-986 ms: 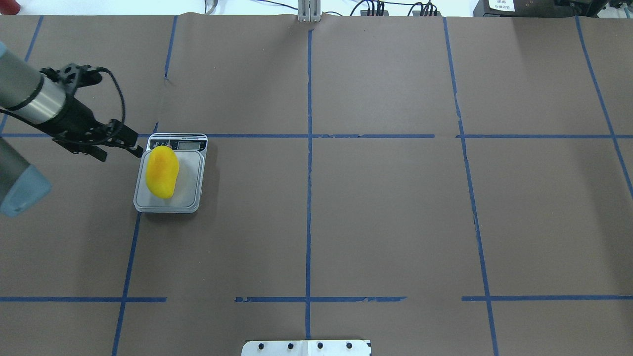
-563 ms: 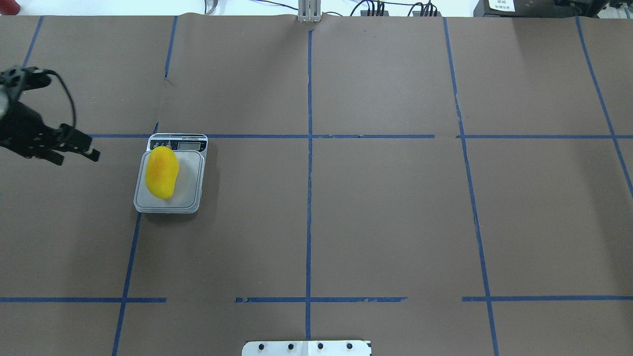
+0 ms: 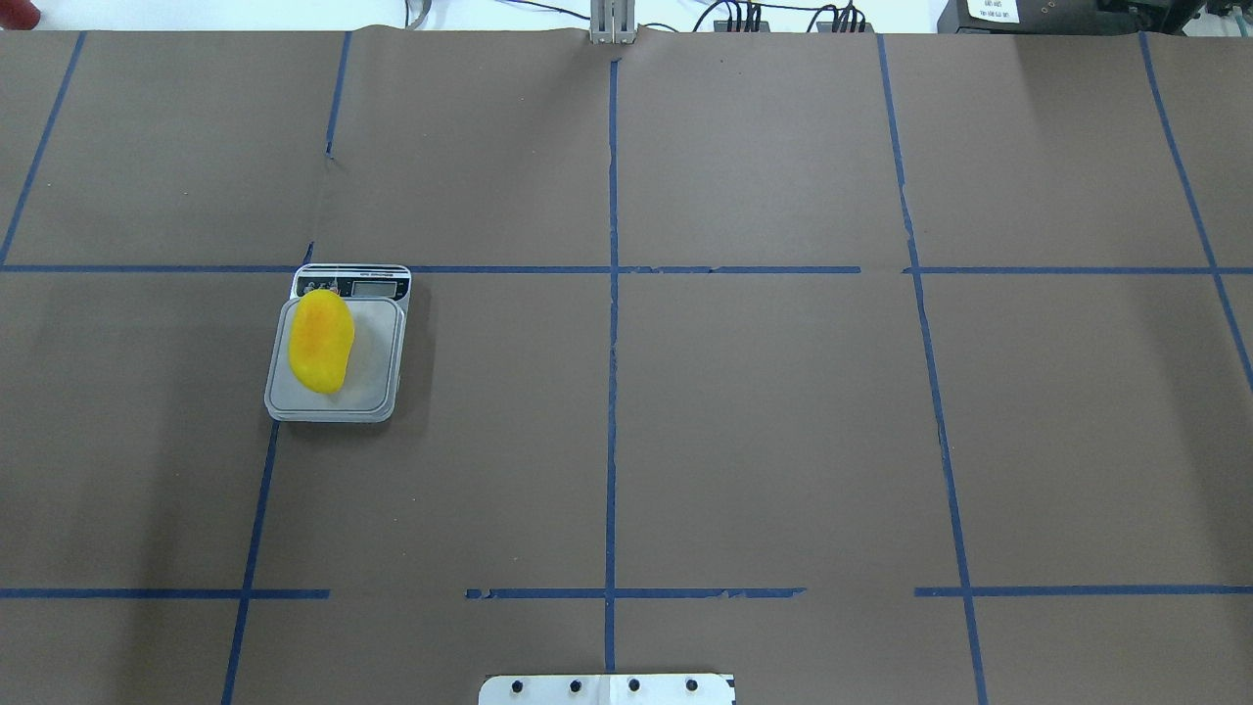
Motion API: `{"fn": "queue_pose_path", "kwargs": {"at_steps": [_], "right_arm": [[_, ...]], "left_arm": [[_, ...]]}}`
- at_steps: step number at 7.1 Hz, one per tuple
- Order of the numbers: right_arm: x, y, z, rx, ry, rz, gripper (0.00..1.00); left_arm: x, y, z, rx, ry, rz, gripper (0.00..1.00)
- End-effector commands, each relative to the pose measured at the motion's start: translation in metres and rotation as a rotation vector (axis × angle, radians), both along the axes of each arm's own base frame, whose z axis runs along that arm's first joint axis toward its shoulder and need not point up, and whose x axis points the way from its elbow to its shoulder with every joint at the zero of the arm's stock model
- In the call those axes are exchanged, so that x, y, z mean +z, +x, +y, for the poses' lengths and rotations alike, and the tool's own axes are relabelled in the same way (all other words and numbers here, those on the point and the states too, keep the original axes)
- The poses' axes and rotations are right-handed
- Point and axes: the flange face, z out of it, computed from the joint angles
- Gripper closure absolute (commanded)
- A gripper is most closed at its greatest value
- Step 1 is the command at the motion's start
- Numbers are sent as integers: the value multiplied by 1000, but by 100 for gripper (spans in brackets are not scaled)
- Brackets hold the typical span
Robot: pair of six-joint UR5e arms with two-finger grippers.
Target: Weigh mango
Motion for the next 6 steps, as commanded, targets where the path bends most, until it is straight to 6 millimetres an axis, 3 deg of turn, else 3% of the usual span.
{"fn": "queue_pose_path", "kwargs": {"at_steps": [1,3,4,5,6], "right_arm": [[-1,0,0,0,3,0,0],[0,0,1,0,-1,0,0],[0,0,1,0,-1,0,0],[0,0,1,0,-1,0,0],[0,0,1,0,-1,0,0]], "left_arm": [[13,-29,6,2,-29,-22,0],[12,-37,8,9,-51,-24,0],[-5,-36,8,15,-85,-30,0],[-27,-48,9,1,-96,-105,0],[-36,-77,11,-53,-80,-177,0]]}}
